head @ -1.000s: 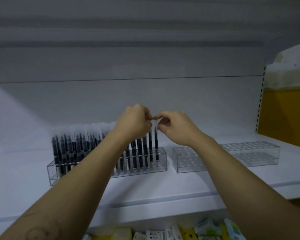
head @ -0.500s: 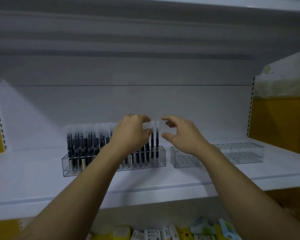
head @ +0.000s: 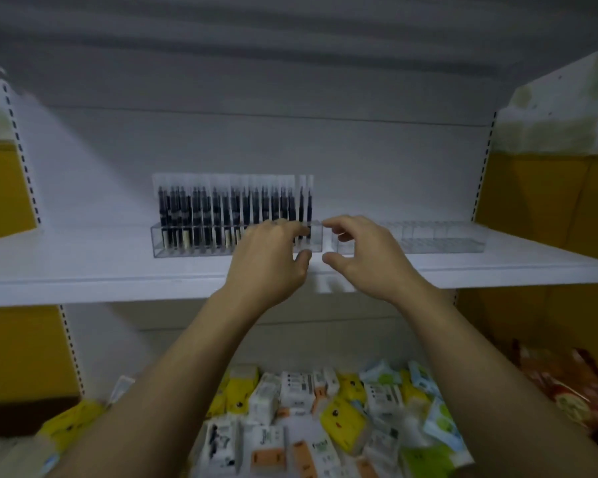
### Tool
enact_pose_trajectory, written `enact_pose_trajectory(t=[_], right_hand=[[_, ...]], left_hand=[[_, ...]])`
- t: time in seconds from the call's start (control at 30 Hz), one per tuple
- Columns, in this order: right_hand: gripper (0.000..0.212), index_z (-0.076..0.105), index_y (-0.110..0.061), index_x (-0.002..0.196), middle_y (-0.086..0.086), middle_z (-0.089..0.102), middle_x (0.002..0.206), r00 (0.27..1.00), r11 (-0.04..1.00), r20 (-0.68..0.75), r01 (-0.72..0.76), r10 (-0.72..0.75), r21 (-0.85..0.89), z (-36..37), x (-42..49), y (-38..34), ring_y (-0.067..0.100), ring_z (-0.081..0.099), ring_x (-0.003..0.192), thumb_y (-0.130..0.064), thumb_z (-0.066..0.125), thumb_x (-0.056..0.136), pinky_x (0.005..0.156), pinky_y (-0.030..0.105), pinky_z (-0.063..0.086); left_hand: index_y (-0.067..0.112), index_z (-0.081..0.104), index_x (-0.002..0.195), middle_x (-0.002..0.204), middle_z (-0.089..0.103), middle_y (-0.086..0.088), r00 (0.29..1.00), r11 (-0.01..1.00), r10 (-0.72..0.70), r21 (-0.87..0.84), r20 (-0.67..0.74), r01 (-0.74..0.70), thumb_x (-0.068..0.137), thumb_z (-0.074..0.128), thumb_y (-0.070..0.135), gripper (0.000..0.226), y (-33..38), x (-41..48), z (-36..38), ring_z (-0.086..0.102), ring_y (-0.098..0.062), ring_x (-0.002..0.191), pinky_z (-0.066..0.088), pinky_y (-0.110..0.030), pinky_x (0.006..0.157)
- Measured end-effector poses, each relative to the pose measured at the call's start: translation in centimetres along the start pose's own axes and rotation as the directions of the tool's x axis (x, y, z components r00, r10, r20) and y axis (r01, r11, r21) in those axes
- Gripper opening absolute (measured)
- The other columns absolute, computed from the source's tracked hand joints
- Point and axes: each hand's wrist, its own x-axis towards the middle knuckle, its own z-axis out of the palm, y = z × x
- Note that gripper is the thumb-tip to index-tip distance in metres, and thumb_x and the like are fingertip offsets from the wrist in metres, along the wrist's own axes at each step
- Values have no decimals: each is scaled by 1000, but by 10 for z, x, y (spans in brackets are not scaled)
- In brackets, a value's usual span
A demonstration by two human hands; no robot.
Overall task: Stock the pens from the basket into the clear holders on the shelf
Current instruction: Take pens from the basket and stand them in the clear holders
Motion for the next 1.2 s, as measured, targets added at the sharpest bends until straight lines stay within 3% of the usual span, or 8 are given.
enact_pose_trajectory(t=[0.2, 0.4, 0.63, 0.83, 0.97, 1.07, 1.13, 1.2], right_hand=[[45, 53, -26, 131, -3, 52, 126, 993, 996, 97, -75, 71, 45, 40, -63, 17, 11, 52, 113, -26, 68, 88, 92, 22, 40], [46, 51, -24, 134, 0, 49, 131, 943, 977, 258, -213, 211, -22, 97, -112, 47, 19, 52, 118, -33, 64, 90, 97, 34, 44], [47, 50, -24, 133, 1, 48, 134, 826, 942, 467, -333, 315, -45, 173, -159, 80, 20, 50, 119, -29, 66, 89, 93, 30, 42], [48, 49, -22, 135, 5, 44, 138, 673, 899, 622, -422, 400, -121, 234, -204, 104, 24, 49, 122, -30, 65, 90, 97, 34, 43], [44, 51, -19, 131, 4, 47, 133, 487, 830, 739, -529, 466, -175, 271, -245, 122, 24, 50, 121, -28, 63, 90, 96, 31, 43], [3, 58, -23, 85, 0, 57, 94, 337, 825, 826, -509, 452, -244, 299, -277, 137, 24, 57, 86, -21, 59, 88, 85, 40, 52], [27, 43, -26, 64, -4, 47, 68, 290, 822, 843, -503, 452, -268, 315, -293, 146, 18, 46, 63, -21, 57, 87, 70, 41, 51], [37, 32, -28, 60, -7, 35, 62, 300, 846, 854, -466, 426, -258, 318, -293, 141, 10, 33, 55, -24, 54, 90, 61, 32, 38]], left_hand=[[24, 63, 119, 116, 66, 4, 998, 997, -60, -41, 17, 61, 90, 60, 32, 31, -4, -77, 40, 52, -17, 114, 41, -33, 96], [25, 56, 129, 129, 59, 6, 952, 984, -170, -14, 256, 180, 93, 55, 37, 38, -22, -130, 87, 49, -16, 122, 37, -32, 103], [24, 57, 129, 128, 62, 3, 825, 952, -276, 23, 493, 304, 90, 59, 38, 42, -45, -185, 154, 52, -18, 120, 42, -30, 98], [23, 54, 132, 132, 59, 0, 654, 917, -334, 75, 678, 391, 89, 60, 38, 46, -60, -239, 204, 53, -21, 120, 42, -32, 100], [19, 51, 135, 138, 53, -1, 474, 848, -375, 88, 796, 523, 91, 60, 34, 48, -68, -279, 233, 50, -21, 125, 41, -33, 104], [16, 59, 124, 127, 58, -4, 316, 773, -387, 118, 866, 623, 89, 62, 29, 37, -70, -310, 249, 54, -25, 118, 46, -35, 99], [16, 64, 113, 117, 63, -5, 241, 726, -404, 148, 883, 671, 85, 63, 23, 29, -72, -329, 259, 58, -26, 112, 48, -32, 95], [16, 64, 116, 117, 64, -6, 197, 685, -421, 169, 885, 709, 86, 62, 20, 30, -74, -341, 267, 60, -23, 111, 48, -27, 92]])
